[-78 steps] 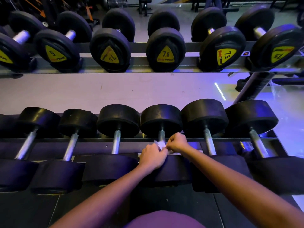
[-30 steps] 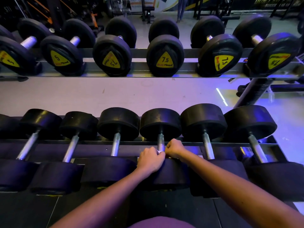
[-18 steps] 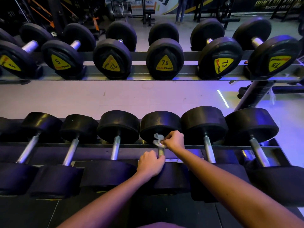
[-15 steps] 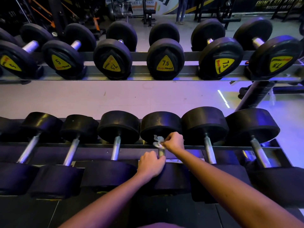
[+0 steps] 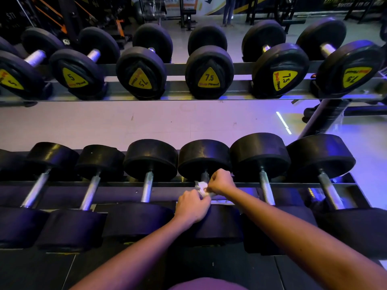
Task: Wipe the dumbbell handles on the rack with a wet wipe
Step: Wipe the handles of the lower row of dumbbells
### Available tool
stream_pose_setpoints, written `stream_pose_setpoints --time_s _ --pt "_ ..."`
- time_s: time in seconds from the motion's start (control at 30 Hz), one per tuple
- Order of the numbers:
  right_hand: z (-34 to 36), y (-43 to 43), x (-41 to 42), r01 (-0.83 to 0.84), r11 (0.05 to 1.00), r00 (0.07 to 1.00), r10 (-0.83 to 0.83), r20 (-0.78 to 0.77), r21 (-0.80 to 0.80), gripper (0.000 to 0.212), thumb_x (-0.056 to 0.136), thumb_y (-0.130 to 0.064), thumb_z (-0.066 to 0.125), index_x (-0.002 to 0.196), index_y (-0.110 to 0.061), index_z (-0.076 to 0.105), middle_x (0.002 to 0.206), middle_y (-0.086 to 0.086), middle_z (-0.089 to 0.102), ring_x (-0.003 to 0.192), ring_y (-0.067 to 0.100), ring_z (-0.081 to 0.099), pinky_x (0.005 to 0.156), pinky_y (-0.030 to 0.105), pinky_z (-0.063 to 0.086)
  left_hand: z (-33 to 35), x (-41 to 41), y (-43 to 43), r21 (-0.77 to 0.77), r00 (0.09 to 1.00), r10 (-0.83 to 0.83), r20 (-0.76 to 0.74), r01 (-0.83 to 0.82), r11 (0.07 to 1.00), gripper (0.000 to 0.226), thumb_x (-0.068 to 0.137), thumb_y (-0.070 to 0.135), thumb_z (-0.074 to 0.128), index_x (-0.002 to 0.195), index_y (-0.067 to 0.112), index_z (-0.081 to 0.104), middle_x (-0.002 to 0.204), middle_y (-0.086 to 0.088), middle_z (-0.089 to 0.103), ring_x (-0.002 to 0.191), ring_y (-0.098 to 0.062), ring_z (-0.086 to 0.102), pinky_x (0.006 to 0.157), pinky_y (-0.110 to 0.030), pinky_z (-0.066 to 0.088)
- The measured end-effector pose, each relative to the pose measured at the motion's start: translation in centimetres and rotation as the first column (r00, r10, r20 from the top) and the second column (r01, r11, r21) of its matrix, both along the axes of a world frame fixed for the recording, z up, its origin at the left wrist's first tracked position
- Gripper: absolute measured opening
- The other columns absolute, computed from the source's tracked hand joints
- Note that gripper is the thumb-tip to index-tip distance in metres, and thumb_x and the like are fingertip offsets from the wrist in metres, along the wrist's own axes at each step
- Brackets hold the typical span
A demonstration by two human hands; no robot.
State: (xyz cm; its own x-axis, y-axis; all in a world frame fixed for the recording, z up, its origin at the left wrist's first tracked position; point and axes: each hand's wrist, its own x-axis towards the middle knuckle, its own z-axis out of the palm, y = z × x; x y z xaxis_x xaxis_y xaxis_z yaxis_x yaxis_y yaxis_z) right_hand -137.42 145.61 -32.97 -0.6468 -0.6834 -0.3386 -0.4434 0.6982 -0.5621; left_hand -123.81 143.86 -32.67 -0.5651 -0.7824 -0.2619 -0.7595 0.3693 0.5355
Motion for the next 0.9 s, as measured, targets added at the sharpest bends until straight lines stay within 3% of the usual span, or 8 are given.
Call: stream_pose_setpoints --time_s 0.1,0.2,0.3,0.43,0.57,0.73,0.9 --pt "-0.1 -0.4 -0.1 0.139 0.979 0.990 -0.138 0.019 -0.149 0.012 0.073 -0.014 0.080 0.076 -0.009 0.069 0.079 0.005 0.066 0.080 0.018 0.064 0.067 0.024 0.048 -0.1 0.0 0.1 0.013 1.000 0.012 -0.010 -0.012 1.000 0.039 0.085 0.045 0.047 0.076 0.011 0.064 0.091 -0.014 0.067 0.091 -0.033 0.061 0.069 -0.036 0.044" --pt "-0.1 -0.6 -0.2 0.161 0.971 0.987 -0.160 0.025 -0.176 0.012 0.076 -0.011 0.077 0.085 -0.006 0.071 0.081 0.005 0.065 0.080 0.016 0.062 0.069 0.024 0.047 -0.2 0.0 0.1 0.012 1.000 0.016 -0.012 -0.016 1.000 0.043 0.086 0.047 0.045 0.077 0.010 0.066 0.088 -0.013 0.066 0.089 -0.032 0.061 0.066 -0.034 0.041" --pt "0.3 -0.6 -0.2 0.083 0.991 0.997 -0.082 0.012 -0.101 0.013 0.074 -0.010 0.077 0.084 -0.006 0.069 0.081 0.005 0.063 0.080 0.017 0.060 0.069 0.024 0.048 -0.2 0.0 0.1 0.009 1.000 0.017 -0.018 -0.017 1.000 0.040 0.085 0.045 0.046 0.084 0.010 0.067 0.092 -0.012 0.066 0.092 -0.032 0.060 0.070 -0.035 0.044" --pt "-0.1 0.6 0.2 -0.049 0.997 0.998 0.048 0.029 0.054 0.009 0.069 -0.008 0.073 0.070 -0.006 0.064 0.071 0.008 0.060 0.069 0.018 0.059 0.058 0.025 0.045 -0.2 0.1 0.0 -0.014 1.000 0.010 0.000 -0.010 1.000 0.039 0.086 0.043 0.047 0.088 0.009 0.066 0.099 -0.014 0.066 0.097 -0.034 0.059 0.073 -0.035 0.045" --pt "-0.8 2.2 0.8 -0.100 0.991 0.992 0.092 0.087 0.089 0.015 0.076 -0.020 0.066 0.076 -0.005 0.062 0.076 0.009 0.056 0.072 0.019 0.053 0.060 0.027 0.040 -0.2 0.0 0.0 -0.025 1.000 -0.002 0.004 0.002 1.000 0.033 0.086 0.041 0.045 0.079 0.014 0.063 0.097 -0.015 0.066 0.099 -0.037 0.058 0.071 -0.034 0.040" --pt "-0.5 1.4 0.4 0.040 0.999 0.996 -0.041 0.076 0.024 0.013 0.065 -0.009 0.073 0.074 0.001 0.072 0.071 0.010 0.066 0.071 0.018 0.064 0.069 0.035 0.057 -0.4 0.0 -0.1 -0.019 1.000 0.008 -0.007 -0.008 1.000 0.038 0.087 0.042 0.046 0.086 0.010 0.066 0.099 -0.015 0.065 0.099 -0.036 0.058 0.075 -0.036 0.045" --pt "0.6 -0.3 -0.3 0.263 0.950 0.965 -0.255 0.069 -0.167 0.011 0.073 -0.014 0.079 0.077 -0.006 0.072 0.077 0.007 0.067 0.076 0.017 0.064 0.066 0.026 0.052 -0.8 0.0 0.0 -0.017 1.000 0.015 -0.013 -0.015 1.000 0.046 0.084 0.048 0.043 0.084 0.009 0.068 0.092 -0.015 0.067 0.090 -0.034 0.060 0.069 -0.037 0.044"
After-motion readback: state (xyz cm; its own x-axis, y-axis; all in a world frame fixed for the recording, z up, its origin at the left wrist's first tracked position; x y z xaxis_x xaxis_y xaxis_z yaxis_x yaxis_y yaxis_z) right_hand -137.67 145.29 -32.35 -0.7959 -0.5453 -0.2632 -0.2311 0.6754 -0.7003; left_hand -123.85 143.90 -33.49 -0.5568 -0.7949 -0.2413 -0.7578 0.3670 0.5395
